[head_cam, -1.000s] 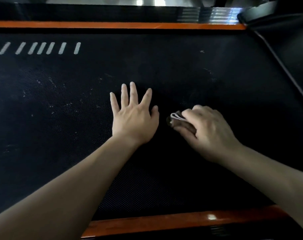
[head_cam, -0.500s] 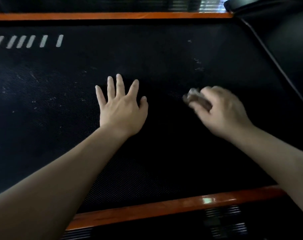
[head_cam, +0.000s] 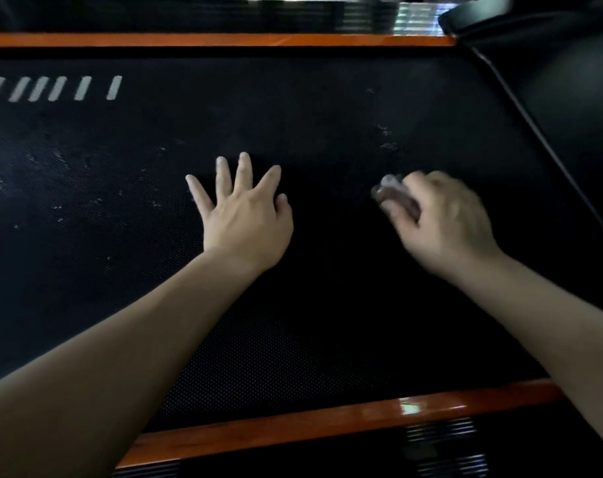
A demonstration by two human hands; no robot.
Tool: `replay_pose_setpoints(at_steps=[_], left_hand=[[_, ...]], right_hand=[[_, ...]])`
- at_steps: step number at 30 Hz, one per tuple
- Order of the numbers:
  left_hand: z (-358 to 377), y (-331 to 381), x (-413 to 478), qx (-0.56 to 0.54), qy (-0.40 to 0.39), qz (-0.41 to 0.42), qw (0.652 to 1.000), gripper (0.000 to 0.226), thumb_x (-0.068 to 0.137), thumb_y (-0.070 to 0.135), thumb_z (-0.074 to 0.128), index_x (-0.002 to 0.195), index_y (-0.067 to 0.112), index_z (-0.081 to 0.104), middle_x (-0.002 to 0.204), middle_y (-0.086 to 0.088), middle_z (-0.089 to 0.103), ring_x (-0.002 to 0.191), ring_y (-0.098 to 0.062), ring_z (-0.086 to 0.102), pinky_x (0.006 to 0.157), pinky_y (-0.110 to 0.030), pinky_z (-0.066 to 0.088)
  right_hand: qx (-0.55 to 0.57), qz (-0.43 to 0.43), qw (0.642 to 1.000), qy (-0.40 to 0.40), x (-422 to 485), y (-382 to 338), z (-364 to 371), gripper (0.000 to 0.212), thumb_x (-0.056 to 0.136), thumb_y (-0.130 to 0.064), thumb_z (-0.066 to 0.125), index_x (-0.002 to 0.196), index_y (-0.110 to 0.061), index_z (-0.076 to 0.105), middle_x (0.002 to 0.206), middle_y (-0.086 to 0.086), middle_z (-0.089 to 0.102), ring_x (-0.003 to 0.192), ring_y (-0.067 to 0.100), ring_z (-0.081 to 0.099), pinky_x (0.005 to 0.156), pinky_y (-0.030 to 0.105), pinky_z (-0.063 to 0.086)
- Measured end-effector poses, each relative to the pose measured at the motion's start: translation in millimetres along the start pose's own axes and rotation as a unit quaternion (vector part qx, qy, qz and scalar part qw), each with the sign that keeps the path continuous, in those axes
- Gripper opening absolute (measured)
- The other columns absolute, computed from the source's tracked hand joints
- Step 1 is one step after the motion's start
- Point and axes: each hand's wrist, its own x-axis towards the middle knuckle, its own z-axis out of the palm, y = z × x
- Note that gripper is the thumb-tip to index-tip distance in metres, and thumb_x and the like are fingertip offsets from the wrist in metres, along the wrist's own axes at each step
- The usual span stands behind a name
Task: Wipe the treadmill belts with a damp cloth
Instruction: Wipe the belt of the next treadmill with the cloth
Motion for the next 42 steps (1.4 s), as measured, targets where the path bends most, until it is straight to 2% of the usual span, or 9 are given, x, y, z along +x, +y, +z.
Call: replay_pose_setpoints(at_steps=[4, 9, 14, 19, 25, 30, 36, 40, 42], left_hand=[[3, 27, 15, -0.021, 0.001, 0.036, 0.999, 0.055, 0.106, 0.043, 0.036, 0.159, 0.032, 0.029, 0.173, -0.011, 0.009, 0.159, -0.031, -0.007, 0.122, -0.063, -0.014], [13, 34, 28, -0.001, -0.010, 0.019, 1.000, 0.058, 0.106, 0.048, 0.031, 0.160, 0.030, 0.025, 0.173, -0.013, 0.003, 0.159, -0.033, -0.011, 0.123, -0.062, -0.013], [18, 30, 26, 0.014, 0.006, 0.027, 1.000, 0.060, 0.105, 0.051, 0.028, 0.161, 0.031, 0.022, 0.173, -0.011, 0.003, 0.159, -0.031, -0.010, 0.125, -0.059, -0.010], [19, 32, 25, 0.014, 0.004, 0.031, 0.999, 0.059, 0.106, 0.051, 0.027, 0.161, 0.030, 0.021, 0.173, -0.012, 0.002, 0.159, -0.031, -0.010, 0.125, -0.058, -0.010], [18, 31, 25, 0.019, -0.002, 0.027, 0.999, 0.061, 0.106, 0.051, 0.025, 0.163, 0.030, 0.017, 0.173, -0.011, -0.001, 0.159, -0.030, -0.013, 0.125, -0.058, -0.010], [13, 36, 28, 0.001, -0.019, 0.018, 1.000, 0.059, 0.105, 0.050, 0.030, 0.161, 0.029, 0.023, 0.173, -0.012, 0.002, 0.159, -0.031, -0.011, 0.124, -0.060, -0.011], [6, 47, 45, -0.013, -0.011, 0.008, 1.000, 0.053, 0.104, 0.045, 0.038, 0.154, 0.028, 0.034, 0.171, -0.013, 0.013, 0.159, -0.032, -0.004, 0.124, -0.063, -0.009], [8, 53, 70, -0.006, -0.029, 0.008, 1.000, 0.058, 0.106, 0.049, 0.033, 0.160, 0.030, 0.025, 0.173, -0.012, 0.003, 0.159, -0.033, -0.011, 0.124, -0.061, -0.012], [11, 55, 75, -0.006, -0.036, -0.002, 0.999, 0.059, 0.106, 0.052, 0.030, 0.161, 0.032, 0.022, 0.173, -0.011, -0.001, 0.158, -0.033, -0.014, 0.122, -0.062, -0.014]], right_hand=[[0.045, -0.114, 0.989, -0.080, -14, -9, -2, 0.043, 0.097, -0.060, 0.041, 0.086, -0.019, 0.051, 0.080, 0.007, 0.052, 0.074, 0.036, 0.055, 0.065, 0.045, 0.045], [-0.009, 0.115, 0.993, -0.007, 50, 38, 0, 0.041, 0.093, -0.054, 0.052, 0.099, -0.014, 0.056, 0.095, 0.021, 0.060, 0.089, 0.046, 0.061, 0.074, 0.053, 0.052], [0.037, -0.085, 0.994, -0.065, 11, -10, 9, 0.039, 0.092, -0.055, 0.050, 0.088, -0.016, 0.055, 0.082, 0.011, 0.054, 0.074, 0.037, 0.056, 0.064, 0.046, 0.047], [-0.005, 0.145, 0.989, -0.024, 82, 38, 5, 0.040, 0.096, -0.053, 0.054, 0.106, -0.015, 0.057, 0.104, 0.020, 0.061, 0.098, 0.045, 0.061, 0.081, 0.050, 0.051], [0.029, -0.057, 0.996, -0.055, 53, -8, 22, 0.041, 0.089, -0.056, 0.049, 0.092, -0.016, 0.055, 0.086, 0.012, 0.057, 0.081, 0.040, 0.060, 0.067, 0.044, 0.046], [-0.018, 0.156, 0.987, -0.030, 120, 27, 19, 0.040, 0.097, -0.053, 0.053, 0.115, -0.018, 0.057, 0.112, 0.018, 0.061, 0.106, 0.044, 0.059, 0.085, 0.047, 0.047], [0.029, -0.047, 0.998, -0.040, 94, -5, 33, 0.035, 0.095, -0.051, 0.057, 0.098, -0.017, 0.055, 0.088, 0.009, 0.054, 0.086, 0.039, 0.061, 0.069, 0.042, 0.041], [-0.008, 0.144, 0.989, -0.036, 152, 30, 31, 0.038, 0.095, -0.054, 0.053, 0.112, -0.020, 0.057, 0.115, 0.019, 0.063, 0.108, 0.044, 0.060, 0.089, 0.049, 0.048], [-0.027, 0.145, 0.988, -0.035, 160, 24, 37, 0.038, 0.097, -0.052, 0.052, 0.117, -0.021, 0.056, 0.118, 0.018, 0.061, 0.111, 0.043, 0.059, 0.090, 0.048, 0.046]])
